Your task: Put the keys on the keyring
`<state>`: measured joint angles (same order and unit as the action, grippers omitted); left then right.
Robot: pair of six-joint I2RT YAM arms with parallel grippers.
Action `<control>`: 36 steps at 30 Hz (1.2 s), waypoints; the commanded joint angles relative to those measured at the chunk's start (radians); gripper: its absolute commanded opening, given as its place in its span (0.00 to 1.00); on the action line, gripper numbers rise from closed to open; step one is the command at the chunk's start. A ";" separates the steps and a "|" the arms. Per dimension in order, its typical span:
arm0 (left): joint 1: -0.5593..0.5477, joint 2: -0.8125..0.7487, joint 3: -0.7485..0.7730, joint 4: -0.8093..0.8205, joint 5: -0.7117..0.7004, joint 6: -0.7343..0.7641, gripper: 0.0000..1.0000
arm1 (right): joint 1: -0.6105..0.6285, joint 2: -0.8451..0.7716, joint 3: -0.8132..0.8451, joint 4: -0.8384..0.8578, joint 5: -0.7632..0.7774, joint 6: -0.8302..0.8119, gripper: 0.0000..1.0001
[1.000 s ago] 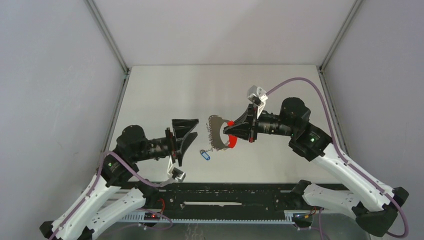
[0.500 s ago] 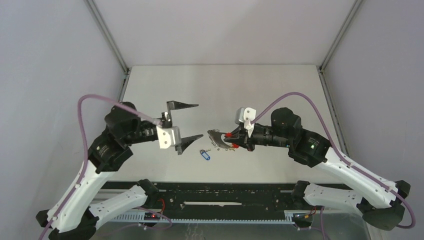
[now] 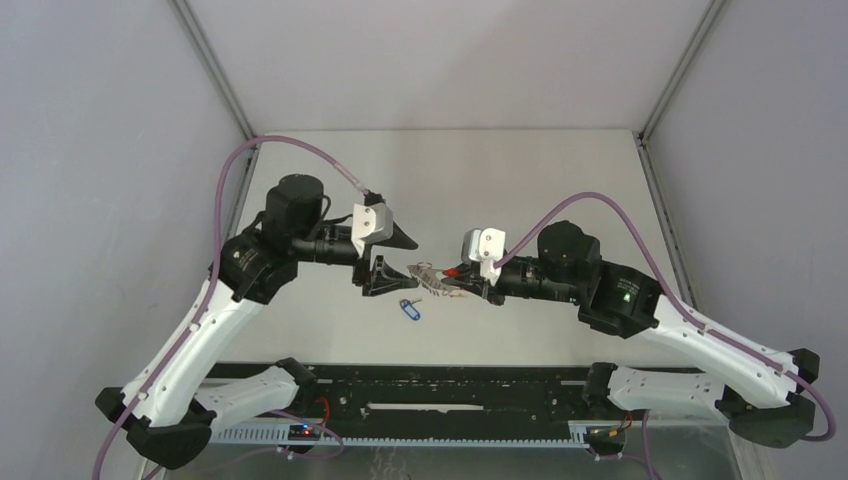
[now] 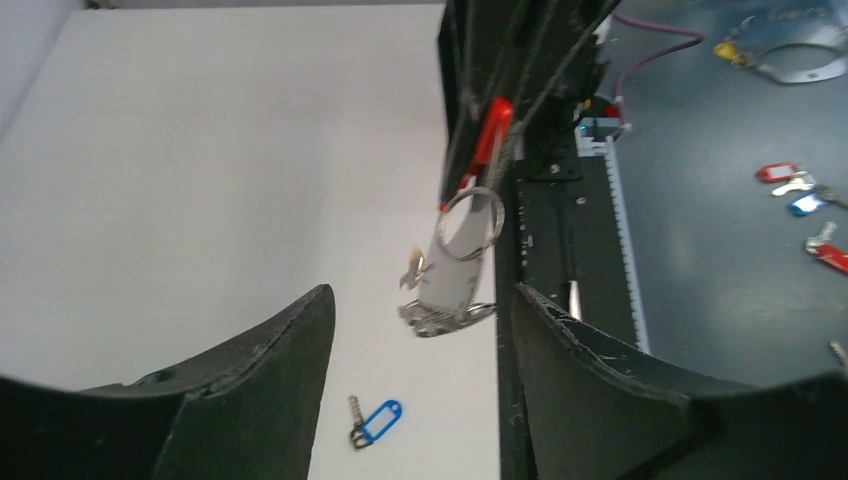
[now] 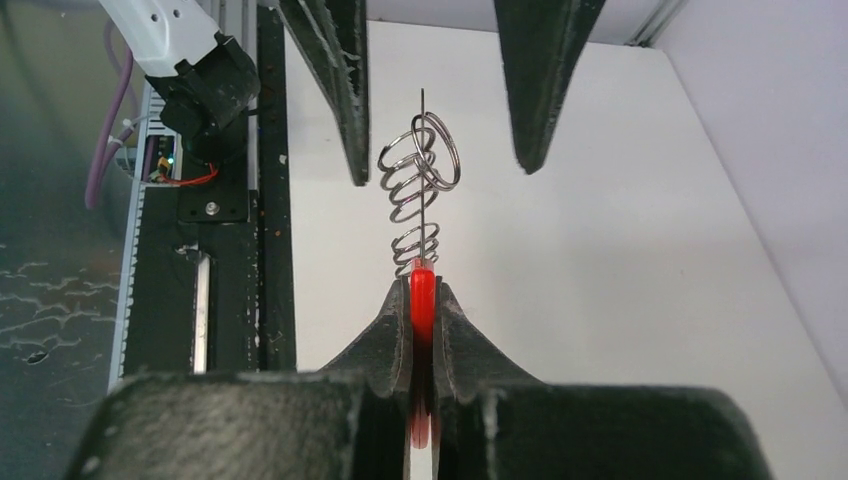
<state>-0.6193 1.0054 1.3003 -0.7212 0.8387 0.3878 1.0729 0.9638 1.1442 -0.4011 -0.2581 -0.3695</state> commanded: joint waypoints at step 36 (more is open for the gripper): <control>0.004 -0.022 0.018 -0.048 0.170 0.022 0.14 | 0.077 0.045 0.047 0.023 0.074 -0.045 0.00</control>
<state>-0.6193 0.9890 1.3003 -0.7742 0.9394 0.4011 1.1339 1.0042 1.1492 -0.4297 -0.1814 -0.4065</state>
